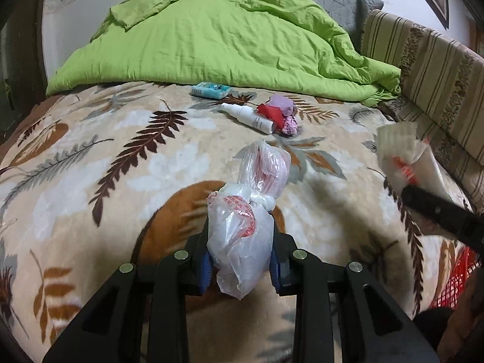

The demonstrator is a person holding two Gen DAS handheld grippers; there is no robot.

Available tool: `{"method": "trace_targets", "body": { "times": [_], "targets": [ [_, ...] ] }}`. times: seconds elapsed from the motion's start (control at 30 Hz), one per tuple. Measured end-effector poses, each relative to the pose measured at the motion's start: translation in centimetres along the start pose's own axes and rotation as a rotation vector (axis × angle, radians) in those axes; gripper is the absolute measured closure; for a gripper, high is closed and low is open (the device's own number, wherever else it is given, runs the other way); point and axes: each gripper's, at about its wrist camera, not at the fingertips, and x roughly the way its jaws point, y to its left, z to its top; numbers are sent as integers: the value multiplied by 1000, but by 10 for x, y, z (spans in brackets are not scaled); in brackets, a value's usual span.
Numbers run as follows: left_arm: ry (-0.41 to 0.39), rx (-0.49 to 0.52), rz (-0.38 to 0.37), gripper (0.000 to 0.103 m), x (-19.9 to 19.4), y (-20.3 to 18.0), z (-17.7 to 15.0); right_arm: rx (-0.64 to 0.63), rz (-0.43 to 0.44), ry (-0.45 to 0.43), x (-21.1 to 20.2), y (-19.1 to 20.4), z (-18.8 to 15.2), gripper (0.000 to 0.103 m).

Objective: Collect trash
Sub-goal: 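Lift the plastic bag and the white-and-red packet above the bed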

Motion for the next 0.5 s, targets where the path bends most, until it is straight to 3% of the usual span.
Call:
{"method": "trace_targets", "body": {
  "times": [0.5],
  "targets": [
    [-20, 39, 30, 74, -19, -3, -20, -8, 18, -54, -31, 1, -18, 63]
  ]
}}
